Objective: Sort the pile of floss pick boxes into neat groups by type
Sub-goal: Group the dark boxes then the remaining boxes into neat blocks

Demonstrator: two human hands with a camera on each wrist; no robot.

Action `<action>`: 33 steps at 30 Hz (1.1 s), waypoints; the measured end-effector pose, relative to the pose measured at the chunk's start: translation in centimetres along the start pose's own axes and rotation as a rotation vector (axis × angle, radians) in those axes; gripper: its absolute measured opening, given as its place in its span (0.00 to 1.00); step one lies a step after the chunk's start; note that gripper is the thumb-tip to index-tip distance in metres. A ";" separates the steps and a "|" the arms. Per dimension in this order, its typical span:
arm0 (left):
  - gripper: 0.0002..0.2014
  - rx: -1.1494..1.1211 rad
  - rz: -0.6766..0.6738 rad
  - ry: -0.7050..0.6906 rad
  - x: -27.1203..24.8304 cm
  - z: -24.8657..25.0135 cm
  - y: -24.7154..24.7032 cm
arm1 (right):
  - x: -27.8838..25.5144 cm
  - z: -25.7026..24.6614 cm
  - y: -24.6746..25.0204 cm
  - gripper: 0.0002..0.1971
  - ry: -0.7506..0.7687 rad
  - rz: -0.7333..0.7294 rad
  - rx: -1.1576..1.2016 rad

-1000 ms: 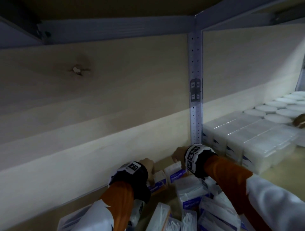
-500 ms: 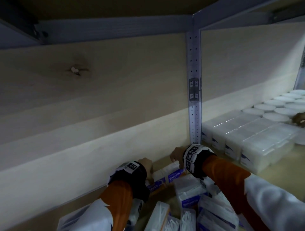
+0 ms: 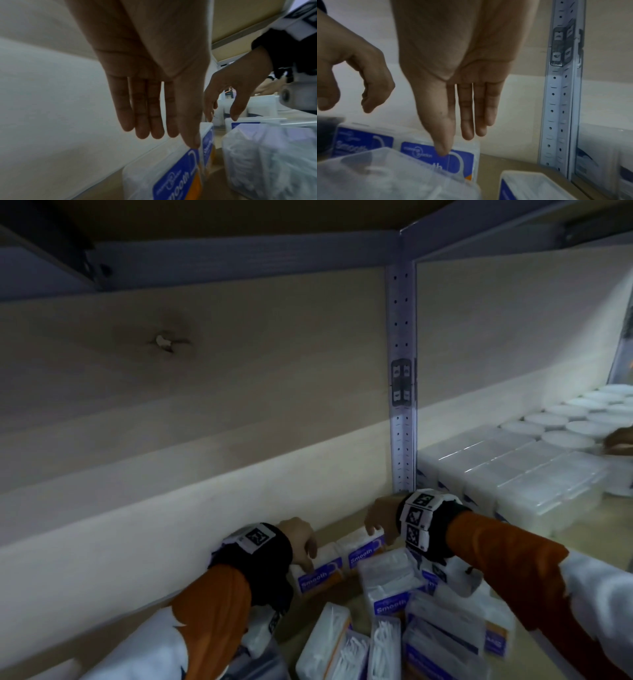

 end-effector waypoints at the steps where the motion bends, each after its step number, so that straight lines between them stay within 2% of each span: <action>1: 0.20 -0.006 -0.019 0.000 -0.2 0.2 -0.1 | -0.3 0.0 -0.3 0.23 0.010 -0.009 0.007; 5: 0.21 -0.023 -0.097 0.028 -1.0 1.3 -1.5 | -0.9 -0.1 -1.7 0.22 0.015 -0.055 0.092; 9: 0.23 -0.030 -0.189 0.000 -1.5 2.8 -3.1 | -1.2 -0.4 -2.1 0.26 0.015 -0.103 0.108; 15: 0.26 -0.014 -0.215 -0.033 -2.0 4.5 -3.8 | -1.3 -0.3 -2.4 0.27 0.008 -0.101 0.119; 17: 0.26 -0.023 -0.211 -0.052 -1.8 4.7 -4.0 | -1.3 -0.1 -2.7 0.26 -0.013 -0.074 0.139; 21: 0.21 -0.162 -0.192 -0.116 -1.7 5.4 -3.9 | -1.2 0.3 -3.4 0.27 -0.058 -0.040 0.126; 27: 0.21 -0.067 -0.247 -0.047 -1.6 5.4 -3.1 | -1.4 0.7 -3.7 0.28 -0.092 -0.031 0.107; 33: 0.21 -0.032 -0.125 0.008 -1.8 4.1 -1.3 | -1.8 0.9 -3.3 0.27 -0.102 -0.009 0.147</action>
Point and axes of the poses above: each hand's wrist, its own x-axis towards the middle knuckle, its own y-axis out of the back of the hand, z = x × y, the point moved 4 cm from there along x, towards the middle knuckle, and after that the axes turned 5 degrees about -x, right-handed, at the moved point
